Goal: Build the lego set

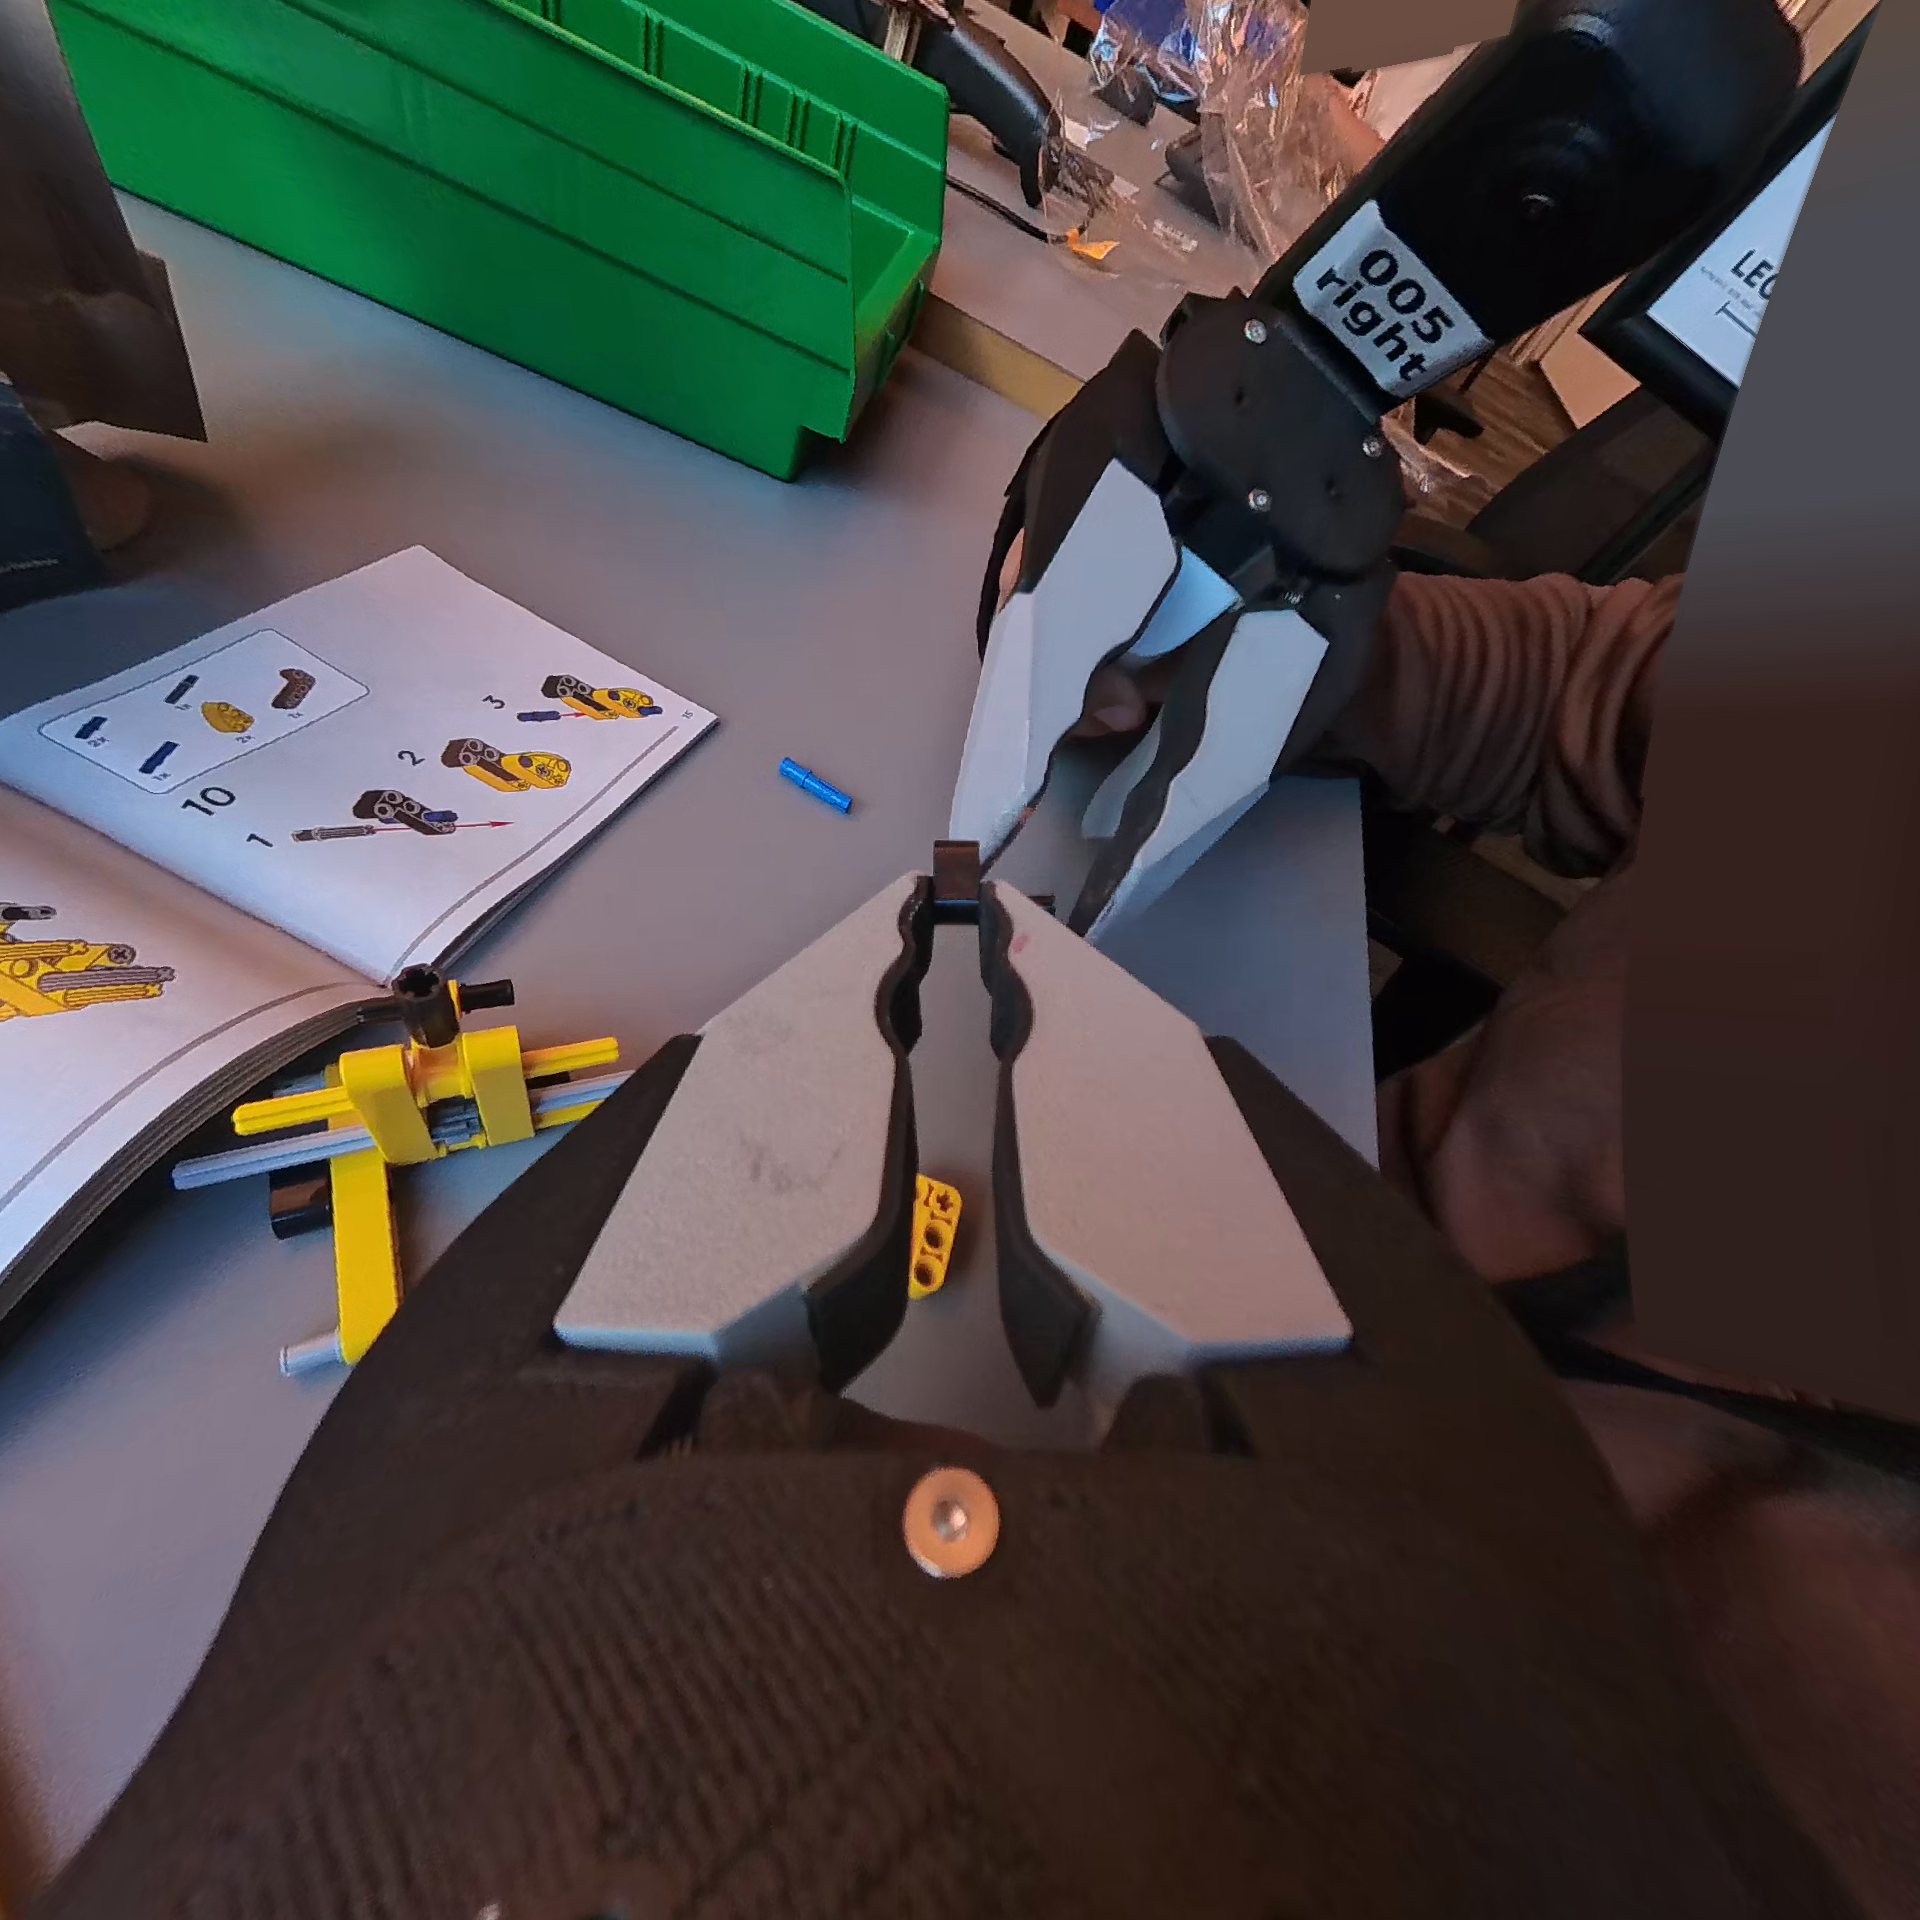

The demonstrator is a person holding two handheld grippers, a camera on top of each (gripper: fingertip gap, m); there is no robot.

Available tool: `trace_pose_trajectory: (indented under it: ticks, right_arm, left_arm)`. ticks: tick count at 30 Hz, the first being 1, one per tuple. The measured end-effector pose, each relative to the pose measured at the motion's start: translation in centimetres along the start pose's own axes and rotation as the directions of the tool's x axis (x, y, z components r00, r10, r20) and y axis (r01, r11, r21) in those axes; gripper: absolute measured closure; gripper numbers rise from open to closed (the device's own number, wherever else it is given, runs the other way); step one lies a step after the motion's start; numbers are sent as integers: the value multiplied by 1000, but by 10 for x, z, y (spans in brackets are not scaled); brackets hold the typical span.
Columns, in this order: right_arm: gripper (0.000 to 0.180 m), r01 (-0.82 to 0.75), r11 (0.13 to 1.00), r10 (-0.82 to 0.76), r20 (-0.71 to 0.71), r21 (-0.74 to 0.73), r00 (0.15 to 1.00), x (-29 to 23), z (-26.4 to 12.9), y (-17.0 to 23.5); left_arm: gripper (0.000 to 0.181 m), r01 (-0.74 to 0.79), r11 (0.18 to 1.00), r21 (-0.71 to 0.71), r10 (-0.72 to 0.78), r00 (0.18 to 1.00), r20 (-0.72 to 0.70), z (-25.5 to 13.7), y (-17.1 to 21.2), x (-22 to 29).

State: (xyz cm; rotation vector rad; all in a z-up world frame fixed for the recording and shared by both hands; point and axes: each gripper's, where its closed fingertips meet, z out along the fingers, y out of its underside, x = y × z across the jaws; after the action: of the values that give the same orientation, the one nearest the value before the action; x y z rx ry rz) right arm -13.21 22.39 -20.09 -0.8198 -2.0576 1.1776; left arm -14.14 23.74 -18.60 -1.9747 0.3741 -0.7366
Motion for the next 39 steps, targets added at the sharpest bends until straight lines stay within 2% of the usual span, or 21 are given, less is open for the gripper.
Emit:
trace_pose_trajectory:
  ticks: [9, 17, 21, 26, 32, 39]
  right_arm:
    - [157, -20, 1000, 19, -35, -8, 999, 12, -10, 4]
    - [157, -251, 958, 221, -202, -140, 954, 62, -47, 48]
    - [158, -354, 905, 306, -217, -237, 927, 65, -46, 75]
    - [158, -416, 863, 375, -190, -286, 908, 57, -38, 87]
    - [154, -395, 872, 363, -160, -287, 918, 52, -34, 84]
    - [159, -357, 886, 327, -146, -297, 934, 48, -29, 81]
  left_arm:
    - [176, -36, 999, -34, 37, 999, 34, 2, 6, -4]
    - [176, -153, 982, -115, 162, 984, 72, 8, 21, -3]
    - [176, -180, 976, -121, 191, 977, 94, 8, 21, -5]
    - [176, -184, 976, -113, 196, 975, 106, 6, 19, -7]
    - [176, -185, 976, -114, 197, 975, 104, 7, 19, -7]
    - [176, -212, 968, -135, 226, 969, 98, 9, 24, -6]
